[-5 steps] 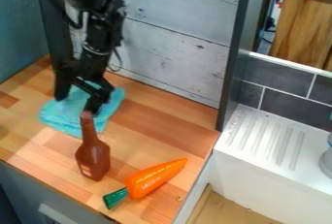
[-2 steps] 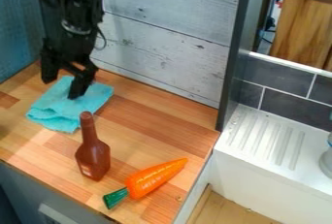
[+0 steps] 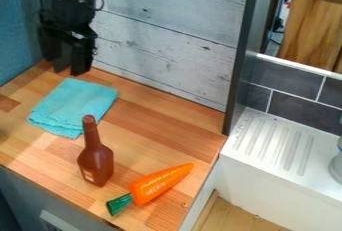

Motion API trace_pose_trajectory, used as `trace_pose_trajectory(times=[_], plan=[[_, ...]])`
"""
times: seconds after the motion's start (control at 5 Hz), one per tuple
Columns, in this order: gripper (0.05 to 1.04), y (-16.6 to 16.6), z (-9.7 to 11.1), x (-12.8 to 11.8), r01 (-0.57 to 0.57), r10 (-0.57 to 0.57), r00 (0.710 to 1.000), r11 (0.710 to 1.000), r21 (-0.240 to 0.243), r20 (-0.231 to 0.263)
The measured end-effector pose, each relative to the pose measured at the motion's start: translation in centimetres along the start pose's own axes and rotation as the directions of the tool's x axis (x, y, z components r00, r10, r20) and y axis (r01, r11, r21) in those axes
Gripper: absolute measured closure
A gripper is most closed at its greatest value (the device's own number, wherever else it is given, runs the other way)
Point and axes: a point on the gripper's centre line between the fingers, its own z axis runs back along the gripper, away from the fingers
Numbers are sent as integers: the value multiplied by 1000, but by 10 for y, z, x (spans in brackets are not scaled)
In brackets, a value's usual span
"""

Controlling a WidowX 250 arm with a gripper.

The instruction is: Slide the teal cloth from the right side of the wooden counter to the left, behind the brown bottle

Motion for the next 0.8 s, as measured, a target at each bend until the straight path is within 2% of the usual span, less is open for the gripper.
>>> trace_pose_trajectory(times=[0.2, 0.4, 0.6, 0.8], plan=[[83, -4, 17, -31, 58, -60, 998, 993, -101, -10], [83, -22, 29, -61, 139, -141, 990, 980, -142, -4], [83, -49, 39, -84, 218, -218, 976, 973, -77, 6], [83, -74, 41, -89, 267, -266, 964, 963, -43, 15]])
